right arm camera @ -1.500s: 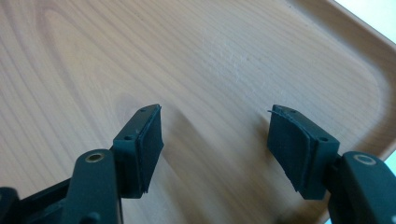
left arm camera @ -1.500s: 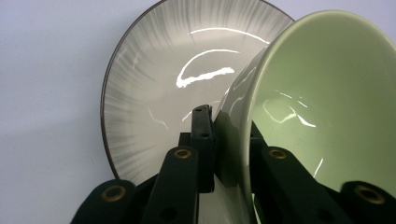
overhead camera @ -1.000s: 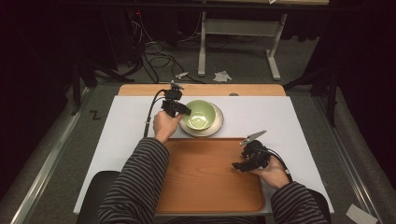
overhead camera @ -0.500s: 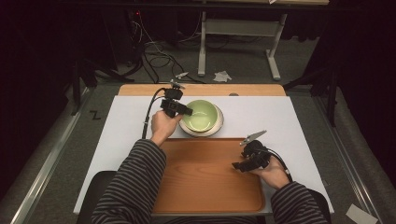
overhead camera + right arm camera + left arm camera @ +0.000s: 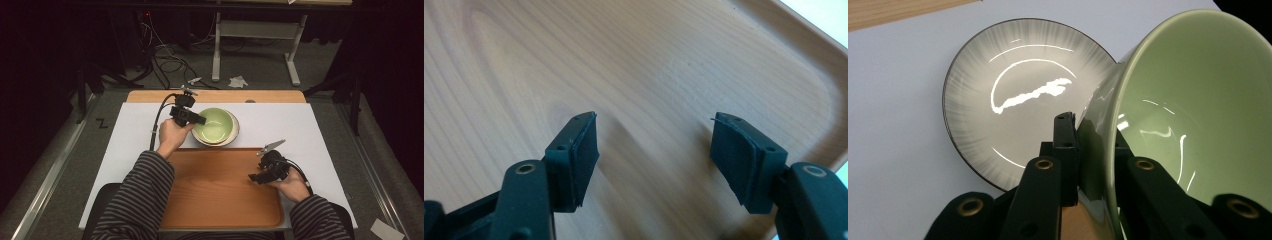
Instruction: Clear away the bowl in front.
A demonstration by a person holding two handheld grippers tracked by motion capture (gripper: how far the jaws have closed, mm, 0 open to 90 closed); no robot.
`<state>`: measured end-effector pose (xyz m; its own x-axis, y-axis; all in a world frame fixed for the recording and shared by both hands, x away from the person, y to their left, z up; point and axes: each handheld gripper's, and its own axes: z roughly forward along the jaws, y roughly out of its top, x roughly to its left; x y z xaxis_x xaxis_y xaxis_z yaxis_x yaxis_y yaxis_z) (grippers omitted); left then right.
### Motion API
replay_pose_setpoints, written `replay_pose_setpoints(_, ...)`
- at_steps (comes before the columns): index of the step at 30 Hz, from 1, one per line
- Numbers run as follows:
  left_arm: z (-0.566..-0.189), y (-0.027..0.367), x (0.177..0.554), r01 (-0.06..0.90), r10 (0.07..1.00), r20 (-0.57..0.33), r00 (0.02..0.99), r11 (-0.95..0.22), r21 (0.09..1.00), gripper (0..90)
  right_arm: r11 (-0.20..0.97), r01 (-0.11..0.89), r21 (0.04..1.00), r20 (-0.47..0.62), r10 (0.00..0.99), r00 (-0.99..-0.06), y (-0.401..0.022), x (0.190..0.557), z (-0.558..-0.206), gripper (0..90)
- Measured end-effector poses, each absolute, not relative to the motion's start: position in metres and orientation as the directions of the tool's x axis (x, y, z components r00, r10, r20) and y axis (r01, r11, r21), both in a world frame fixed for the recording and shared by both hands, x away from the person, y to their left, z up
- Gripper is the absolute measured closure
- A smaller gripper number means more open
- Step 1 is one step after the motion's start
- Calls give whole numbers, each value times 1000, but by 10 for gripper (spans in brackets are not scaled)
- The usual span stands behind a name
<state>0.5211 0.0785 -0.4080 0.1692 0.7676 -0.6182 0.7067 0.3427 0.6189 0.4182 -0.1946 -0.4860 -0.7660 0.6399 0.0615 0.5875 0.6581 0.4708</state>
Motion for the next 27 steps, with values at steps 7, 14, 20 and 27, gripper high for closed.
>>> replay_pose_setpoints(7,-404,75,511,720,760,-617,204,310,621,827,659,586,470,61,639,-767,-195,418,-486,370)
replay_pose_setpoints(14,-402,69,497,733,747,-618,245,275,622,827,662,581,473,57,636,-770,-195,419,-486,371)
replay_pose_setpoints(20,-405,69,482,751,737,-620,268,243,614,827,661,585,471,59,638,-768,-195,418,-485,370)
replay_pose_setpoints(27,-404,72,471,757,717,-637,283,241,607,827,660,584,472,59,638,-768,-195,418,-486,370)
